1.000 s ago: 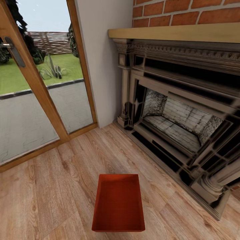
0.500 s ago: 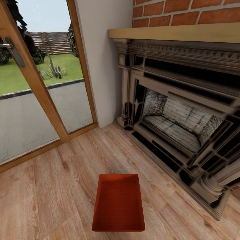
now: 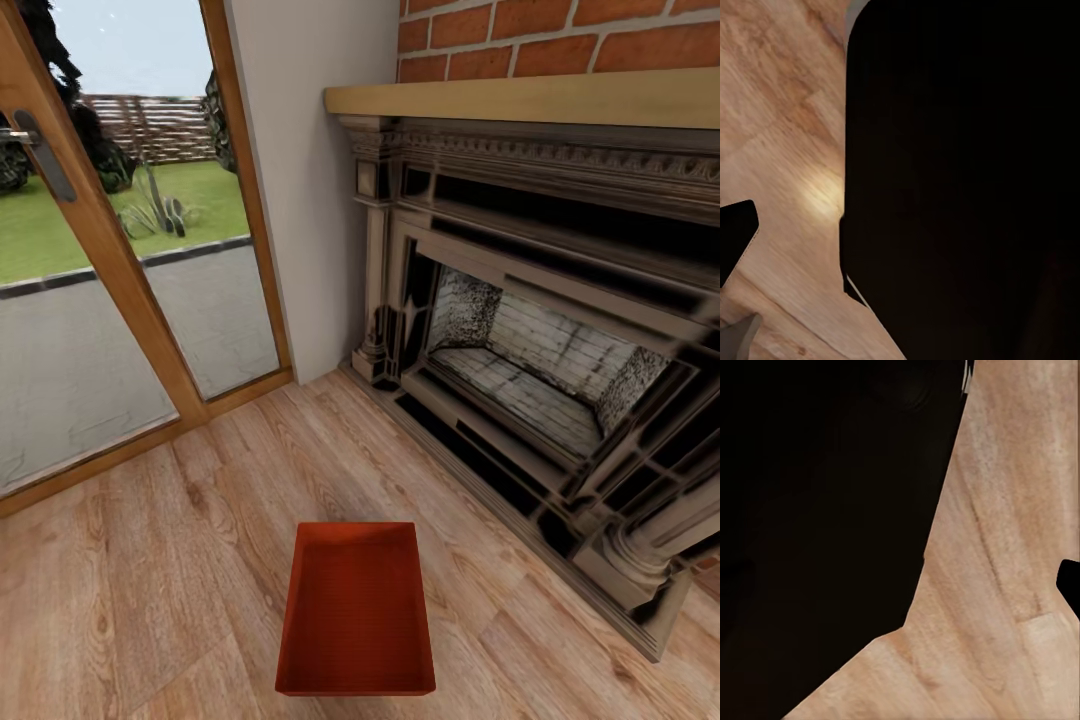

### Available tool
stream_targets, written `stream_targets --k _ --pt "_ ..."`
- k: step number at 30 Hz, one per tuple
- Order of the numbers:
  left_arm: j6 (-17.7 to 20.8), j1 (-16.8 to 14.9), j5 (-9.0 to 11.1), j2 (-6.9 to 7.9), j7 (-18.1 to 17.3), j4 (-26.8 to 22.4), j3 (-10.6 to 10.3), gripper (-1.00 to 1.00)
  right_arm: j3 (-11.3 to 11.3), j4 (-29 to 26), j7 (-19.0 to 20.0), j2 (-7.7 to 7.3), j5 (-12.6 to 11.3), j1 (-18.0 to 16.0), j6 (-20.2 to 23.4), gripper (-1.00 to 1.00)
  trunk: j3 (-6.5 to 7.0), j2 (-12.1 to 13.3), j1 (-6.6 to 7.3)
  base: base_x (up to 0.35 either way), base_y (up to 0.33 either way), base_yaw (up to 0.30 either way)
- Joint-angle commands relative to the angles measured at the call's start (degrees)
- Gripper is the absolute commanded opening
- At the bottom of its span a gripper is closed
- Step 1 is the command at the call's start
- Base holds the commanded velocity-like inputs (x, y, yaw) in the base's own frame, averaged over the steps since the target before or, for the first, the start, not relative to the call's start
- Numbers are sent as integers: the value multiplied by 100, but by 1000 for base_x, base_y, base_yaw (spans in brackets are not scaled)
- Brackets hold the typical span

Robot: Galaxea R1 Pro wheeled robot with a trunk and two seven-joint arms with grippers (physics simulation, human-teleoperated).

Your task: Move the two storage containers from the living room to the garage. In the garage, place one container on the floor and stack the other container on top of it (either order is fine).

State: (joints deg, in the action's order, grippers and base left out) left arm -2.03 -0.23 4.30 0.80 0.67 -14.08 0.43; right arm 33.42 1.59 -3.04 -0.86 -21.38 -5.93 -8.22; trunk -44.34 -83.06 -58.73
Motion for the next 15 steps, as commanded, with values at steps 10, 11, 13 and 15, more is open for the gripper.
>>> stream_targets --k 10,11,13,15 --pt "898 -4 41 53 26 -1864 1 100 40 -1340 -131 -282 -32 -18 701 100 -4 -2 0 0 0 0" --pt "1206 -4 35 66 28 -2170 1 100 36 -1599 -143 -345 -37 -72 867 100 -4 -2 0 0 0 0" --pt "1510 -21 27 89 31 -2480 1 100 27 -1993 -165 -403 -40 -234 1072 100 -4 -2 0 0 0 0" --pt "1678 -79 28 84 47 -2548 1 100 18 -2170 -227 -416 -44 -470 1287 100 -4 -2 0 0 0 0"
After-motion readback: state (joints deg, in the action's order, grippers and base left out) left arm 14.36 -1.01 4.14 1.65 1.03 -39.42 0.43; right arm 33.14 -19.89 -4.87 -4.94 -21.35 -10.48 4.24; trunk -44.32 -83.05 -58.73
